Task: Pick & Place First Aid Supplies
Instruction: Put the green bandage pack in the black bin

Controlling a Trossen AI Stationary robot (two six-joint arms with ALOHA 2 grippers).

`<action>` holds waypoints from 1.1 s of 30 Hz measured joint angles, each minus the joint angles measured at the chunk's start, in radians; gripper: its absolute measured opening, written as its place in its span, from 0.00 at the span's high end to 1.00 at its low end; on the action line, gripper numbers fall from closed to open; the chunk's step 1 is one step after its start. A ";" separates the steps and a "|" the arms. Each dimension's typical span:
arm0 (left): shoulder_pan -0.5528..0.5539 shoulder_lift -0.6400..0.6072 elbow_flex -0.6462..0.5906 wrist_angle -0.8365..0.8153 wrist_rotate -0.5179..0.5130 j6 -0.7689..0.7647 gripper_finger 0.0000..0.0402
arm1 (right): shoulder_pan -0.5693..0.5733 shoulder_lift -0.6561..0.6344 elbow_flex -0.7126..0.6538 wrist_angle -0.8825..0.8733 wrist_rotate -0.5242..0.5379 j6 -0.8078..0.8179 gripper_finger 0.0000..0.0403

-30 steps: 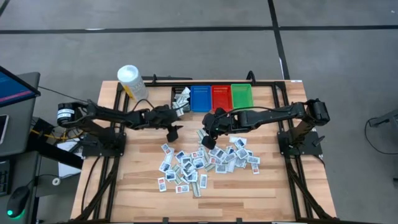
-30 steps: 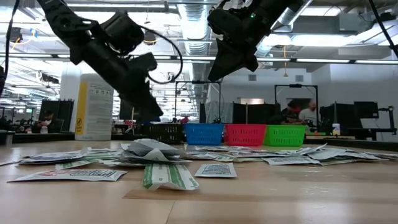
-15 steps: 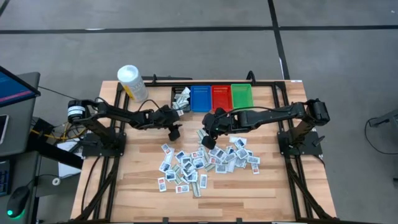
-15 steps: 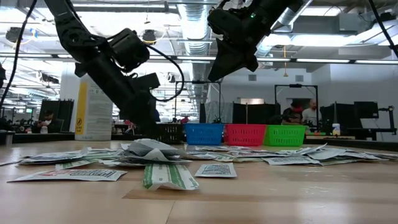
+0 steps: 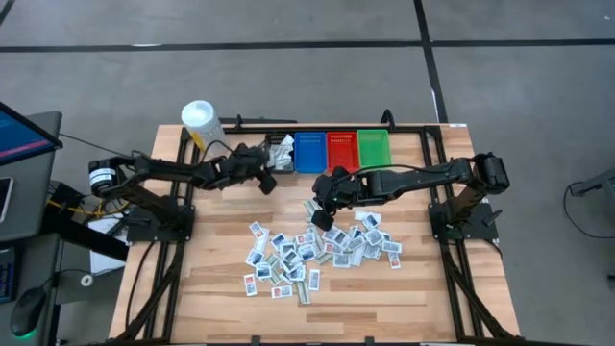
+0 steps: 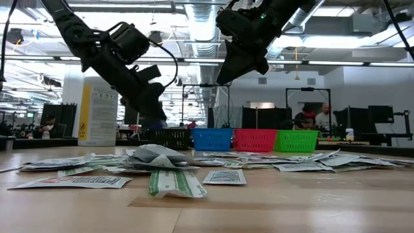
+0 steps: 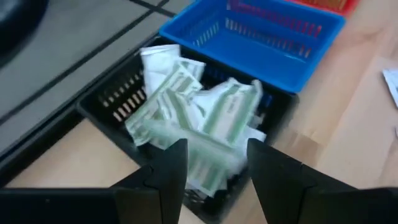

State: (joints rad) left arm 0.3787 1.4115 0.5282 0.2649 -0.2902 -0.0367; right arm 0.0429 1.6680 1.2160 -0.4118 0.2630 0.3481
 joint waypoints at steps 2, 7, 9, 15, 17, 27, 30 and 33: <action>0.008 -0.003 0.000 -0.006 0.006 -0.030 0.58 | 0.000 0.000 0.000 0.000 0.000 0.000 0.98; -0.003 -0.003 0.000 -0.038 0.010 -0.055 0.58 | 0.003 0.000 0.000 0.000 0.000 0.001 0.98; -0.012 -0.012 0.000 -0.071 0.010 -0.055 0.58 | 0.008 0.000 0.000 -0.001 0.000 0.001 0.98; -0.052 -0.108 0.000 -0.114 0.011 -0.076 0.58 | 0.027 0.000 0.000 -0.003 -0.001 0.001 0.98; -0.070 -0.157 0.000 -0.115 0.011 -0.105 0.58 | 0.032 0.000 0.000 -0.003 -0.001 0.001 0.98; -0.196 -0.320 0.000 -0.108 0.072 -0.221 0.58 | 0.035 0.027 0.001 -0.021 -0.002 0.000 0.98; -0.239 -0.327 0.000 -0.103 0.108 -0.277 0.58 | 0.036 0.060 -0.002 -0.041 -0.009 -0.010 0.98; -0.286 -0.324 0.000 -0.103 0.108 -0.326 0.58 | 0.038 0.109 0.000 -0.021 -0.058 -0.038 0.98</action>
State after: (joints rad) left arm 0.0926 1.0872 0.5282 0.1615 -0.1823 -0.3625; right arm 0.0806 1.7768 1.2163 -0.4324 0.2053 0.3101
